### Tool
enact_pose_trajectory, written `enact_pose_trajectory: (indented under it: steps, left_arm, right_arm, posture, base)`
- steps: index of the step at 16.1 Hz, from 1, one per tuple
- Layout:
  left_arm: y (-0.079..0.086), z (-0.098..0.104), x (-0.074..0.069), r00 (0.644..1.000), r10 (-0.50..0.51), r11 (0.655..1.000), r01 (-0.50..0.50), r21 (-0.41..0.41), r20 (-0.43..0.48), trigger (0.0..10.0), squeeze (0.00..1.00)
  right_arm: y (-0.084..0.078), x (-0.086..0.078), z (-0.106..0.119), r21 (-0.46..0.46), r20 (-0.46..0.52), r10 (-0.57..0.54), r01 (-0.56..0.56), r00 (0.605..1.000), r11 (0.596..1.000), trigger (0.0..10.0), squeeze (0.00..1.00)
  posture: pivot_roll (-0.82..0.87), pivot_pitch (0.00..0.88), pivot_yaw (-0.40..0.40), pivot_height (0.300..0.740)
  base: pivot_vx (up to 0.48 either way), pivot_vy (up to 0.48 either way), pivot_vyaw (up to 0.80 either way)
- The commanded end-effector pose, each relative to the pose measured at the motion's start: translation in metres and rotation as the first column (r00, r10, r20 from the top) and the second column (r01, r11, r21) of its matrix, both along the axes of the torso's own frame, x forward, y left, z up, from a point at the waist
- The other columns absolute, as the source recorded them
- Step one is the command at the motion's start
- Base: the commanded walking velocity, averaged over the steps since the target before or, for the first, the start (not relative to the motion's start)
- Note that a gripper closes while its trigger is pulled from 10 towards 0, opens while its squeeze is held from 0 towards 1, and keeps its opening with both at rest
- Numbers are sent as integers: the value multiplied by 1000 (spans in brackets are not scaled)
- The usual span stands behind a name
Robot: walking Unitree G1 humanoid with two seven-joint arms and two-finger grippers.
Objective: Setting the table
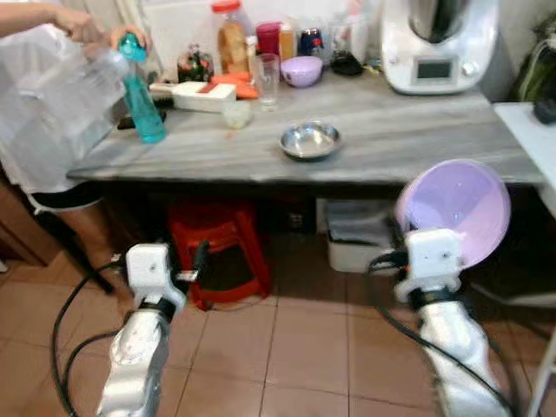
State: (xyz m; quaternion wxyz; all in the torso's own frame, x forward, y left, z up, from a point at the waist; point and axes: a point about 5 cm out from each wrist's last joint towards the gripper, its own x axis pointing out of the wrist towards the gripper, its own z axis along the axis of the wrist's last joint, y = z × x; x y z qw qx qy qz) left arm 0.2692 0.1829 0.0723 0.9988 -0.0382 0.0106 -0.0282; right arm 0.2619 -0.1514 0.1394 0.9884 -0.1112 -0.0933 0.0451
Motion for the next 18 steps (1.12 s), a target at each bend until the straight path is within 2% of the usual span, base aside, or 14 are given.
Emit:
enact_pose_trajectory:
  steps: [1,13,18]
  left_arm:
    - [-3,6,3,1000,-16,1000,16,1,19,10000,0]
    - [-13,8,6,998,-63,998,63,-22,20,10000,0]
    - [-26,8,6,992,-128,989,129,-71,23,10000,0]
  right_arm:
    - [-2,0,4,-3,15,-11,11,1000,1000,10000,0]
    - [0,4,5,-7,15,0,0,1000,1000,10000,0]
    - [3,6,8,-24,26,23,-22,999,999,10000,0]
  posture:
    - [-63,0,125,740]
    - [-64,0,121,740]
    - [-67,0,114,740]
  base:
    - [386,0,0]
    - [388,0,-38]
    - [388,0,0]
